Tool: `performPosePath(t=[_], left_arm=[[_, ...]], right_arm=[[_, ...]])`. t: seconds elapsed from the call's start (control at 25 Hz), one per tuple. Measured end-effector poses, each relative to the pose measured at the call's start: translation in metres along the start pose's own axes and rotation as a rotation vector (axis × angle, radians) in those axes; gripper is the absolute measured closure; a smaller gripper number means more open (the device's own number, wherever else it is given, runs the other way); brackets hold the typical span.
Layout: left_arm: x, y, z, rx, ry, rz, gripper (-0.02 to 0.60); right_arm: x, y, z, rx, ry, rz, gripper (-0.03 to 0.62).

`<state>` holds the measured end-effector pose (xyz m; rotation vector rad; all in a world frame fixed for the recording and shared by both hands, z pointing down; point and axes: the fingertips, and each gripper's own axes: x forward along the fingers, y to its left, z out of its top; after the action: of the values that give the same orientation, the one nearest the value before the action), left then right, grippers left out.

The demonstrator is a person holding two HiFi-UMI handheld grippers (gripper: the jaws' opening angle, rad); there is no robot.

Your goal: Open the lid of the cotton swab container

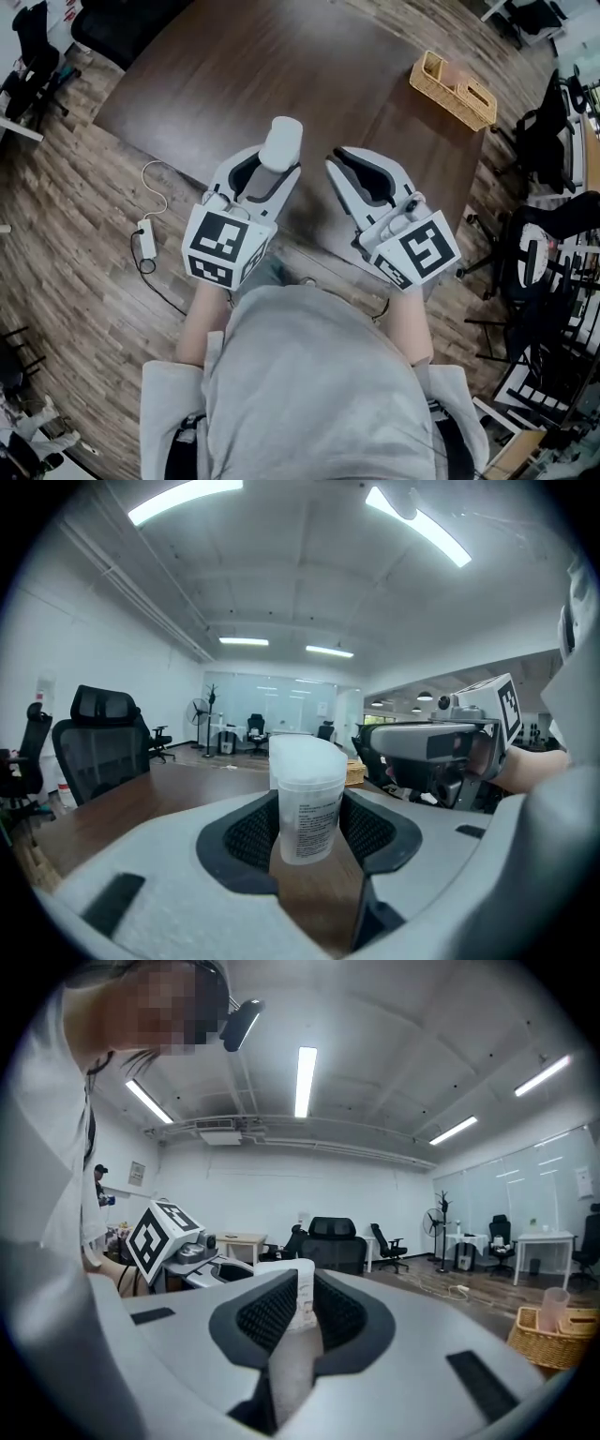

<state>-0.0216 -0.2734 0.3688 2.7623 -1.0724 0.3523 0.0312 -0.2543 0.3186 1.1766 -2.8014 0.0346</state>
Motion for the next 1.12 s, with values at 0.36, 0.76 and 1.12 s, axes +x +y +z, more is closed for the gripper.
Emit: performPosePath(t=[0.36,0.76,1.12], left_arm=[[-0.005,-0.044,0.012,0.041,0.006,-0.047,0.382],[-0.002,-0.081,0.015,0.097,0.018,-0.095,0.383],[-0.002,-0.082,0.024,0.177,0.019,-0.077,0.388]], right_arm=[[-0.01,0.029,0.006,-0.021,0.021,0.155,0.337],[-0.021,0.028,0.006,-0.052,0.022,0.172,0.319],[-0.023,0.028,0.017,-0.132,0.022,0.134,0.318]])
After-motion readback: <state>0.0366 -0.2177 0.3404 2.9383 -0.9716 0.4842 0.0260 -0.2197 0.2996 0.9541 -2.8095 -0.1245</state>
